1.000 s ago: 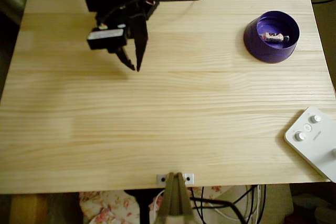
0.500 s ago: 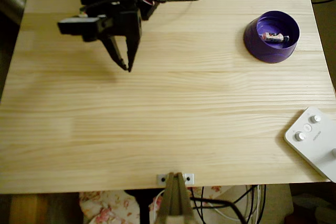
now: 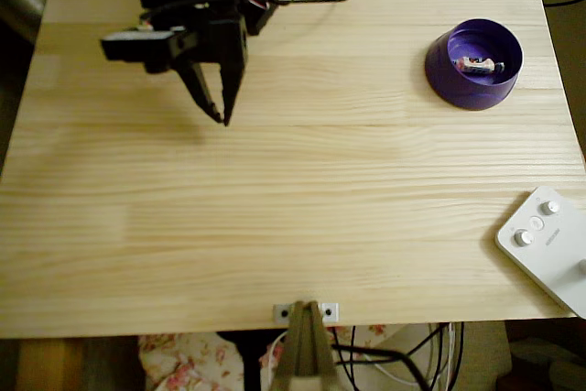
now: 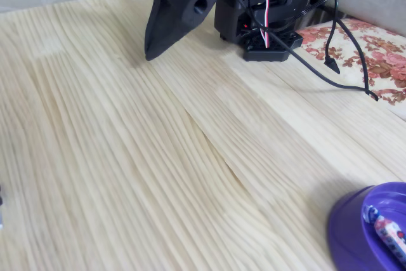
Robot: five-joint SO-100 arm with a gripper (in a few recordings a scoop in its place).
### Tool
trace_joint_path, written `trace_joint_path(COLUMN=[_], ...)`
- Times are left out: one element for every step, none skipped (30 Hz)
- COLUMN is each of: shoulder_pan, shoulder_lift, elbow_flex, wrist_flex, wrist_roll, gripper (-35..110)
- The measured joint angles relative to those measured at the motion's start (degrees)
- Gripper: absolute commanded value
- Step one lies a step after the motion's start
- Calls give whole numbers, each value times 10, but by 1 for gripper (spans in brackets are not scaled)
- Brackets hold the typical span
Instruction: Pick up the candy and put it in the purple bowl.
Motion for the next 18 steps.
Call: trace_joint_path(shoulder_pan=[0, 0, 0, 0, 0, 0, 0, 0, 0, 0, 0, 0, 0, 0, 2, 5, 11, 18], shoulder_lift=[0, 0, 0, 0, 0, 0, 0, 0, 0, 0, 0, 0, 0, 0, 0, 0, 0, 0], elbow_flex=[0, 0, 0, 0, 0, 0, 0, 0, 0, 0, 0, 0, 0, 0, 0, 0, 1, 5], wrist_flex=[0, 0, 0, 0, 0, 0, 0, 0, 0, 0, 0, 0, 0, 0, 0, 0, 0, -5], wrist_roll=[0, 0, 0, 0, 0, 0, 0, 0, 0, 0, 0, 0, 0, 4, 8, 15, 22, 31], gripper=[0, 0, 0, 0, 0, 0, 0, 0, 0, 0, 0, 0, 0, 0, 0, 0, 0, 0])
